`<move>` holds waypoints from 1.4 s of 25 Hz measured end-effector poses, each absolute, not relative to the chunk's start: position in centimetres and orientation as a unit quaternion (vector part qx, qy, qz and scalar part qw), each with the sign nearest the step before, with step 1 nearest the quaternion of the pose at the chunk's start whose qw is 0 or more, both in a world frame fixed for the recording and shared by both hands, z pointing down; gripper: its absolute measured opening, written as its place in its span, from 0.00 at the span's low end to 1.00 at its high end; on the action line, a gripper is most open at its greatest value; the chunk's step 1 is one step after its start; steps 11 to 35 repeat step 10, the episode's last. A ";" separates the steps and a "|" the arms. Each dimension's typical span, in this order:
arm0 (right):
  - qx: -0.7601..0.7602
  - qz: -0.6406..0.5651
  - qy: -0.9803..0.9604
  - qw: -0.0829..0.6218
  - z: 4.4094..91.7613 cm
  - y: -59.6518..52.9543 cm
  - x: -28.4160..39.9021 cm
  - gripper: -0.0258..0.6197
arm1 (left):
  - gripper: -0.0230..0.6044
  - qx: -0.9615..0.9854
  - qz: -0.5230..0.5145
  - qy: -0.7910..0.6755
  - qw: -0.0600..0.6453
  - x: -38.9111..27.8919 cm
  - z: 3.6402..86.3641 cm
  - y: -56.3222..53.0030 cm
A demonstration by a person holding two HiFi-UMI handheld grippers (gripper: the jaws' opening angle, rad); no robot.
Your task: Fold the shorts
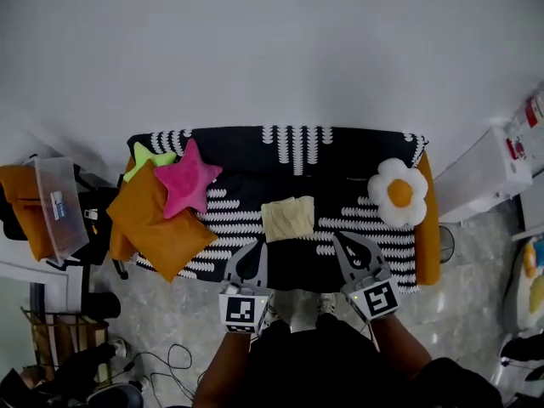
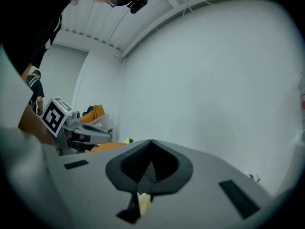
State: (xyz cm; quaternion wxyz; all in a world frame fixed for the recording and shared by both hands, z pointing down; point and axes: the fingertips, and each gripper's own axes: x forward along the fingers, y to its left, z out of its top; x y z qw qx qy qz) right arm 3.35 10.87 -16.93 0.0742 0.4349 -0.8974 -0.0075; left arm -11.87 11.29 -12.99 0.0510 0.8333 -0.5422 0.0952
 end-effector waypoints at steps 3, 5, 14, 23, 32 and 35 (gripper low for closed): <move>0.430 -0.024 -0.899 0.072 -18.3 10.9 2.9 0.04 | 0.04 0.831 0.082 -0.547 0.054 -12.1 -14.3 11.4; 0.423 -0.037 -0.903 0.069 -19.3 10.9 2.4 0.04 | 0.04 0.830 0.072 -0.550 0.058 -12.1 -14.9 11.3; 0.407 -0.068 -0.909 0.054 -22.0 10.7 1.2 0.04 | 0.04 0.836 0.065 -0.542 0.047 -11.6 -16.3 10.4; 0.407 -0.068 -0.909 0.054 -22.0 10.7 1.2 0.04 | 0.04 0.836 0.065 -0.542 0.047 -11.6 -16.3 10.4; 0.407 -0.068 -0.909 0.054 -22.0 10.7 1.2 0.04 | 0.04 0.836 0.065 -0.542 0.047 -11.6 -16.3 10.4; 0.407 -0.068 -0.909 0.054 -22.0 10.7 1.2 0.04 | 0.04 0.836 0.065 -0.542 0.047 -11.6 -16.3 10.4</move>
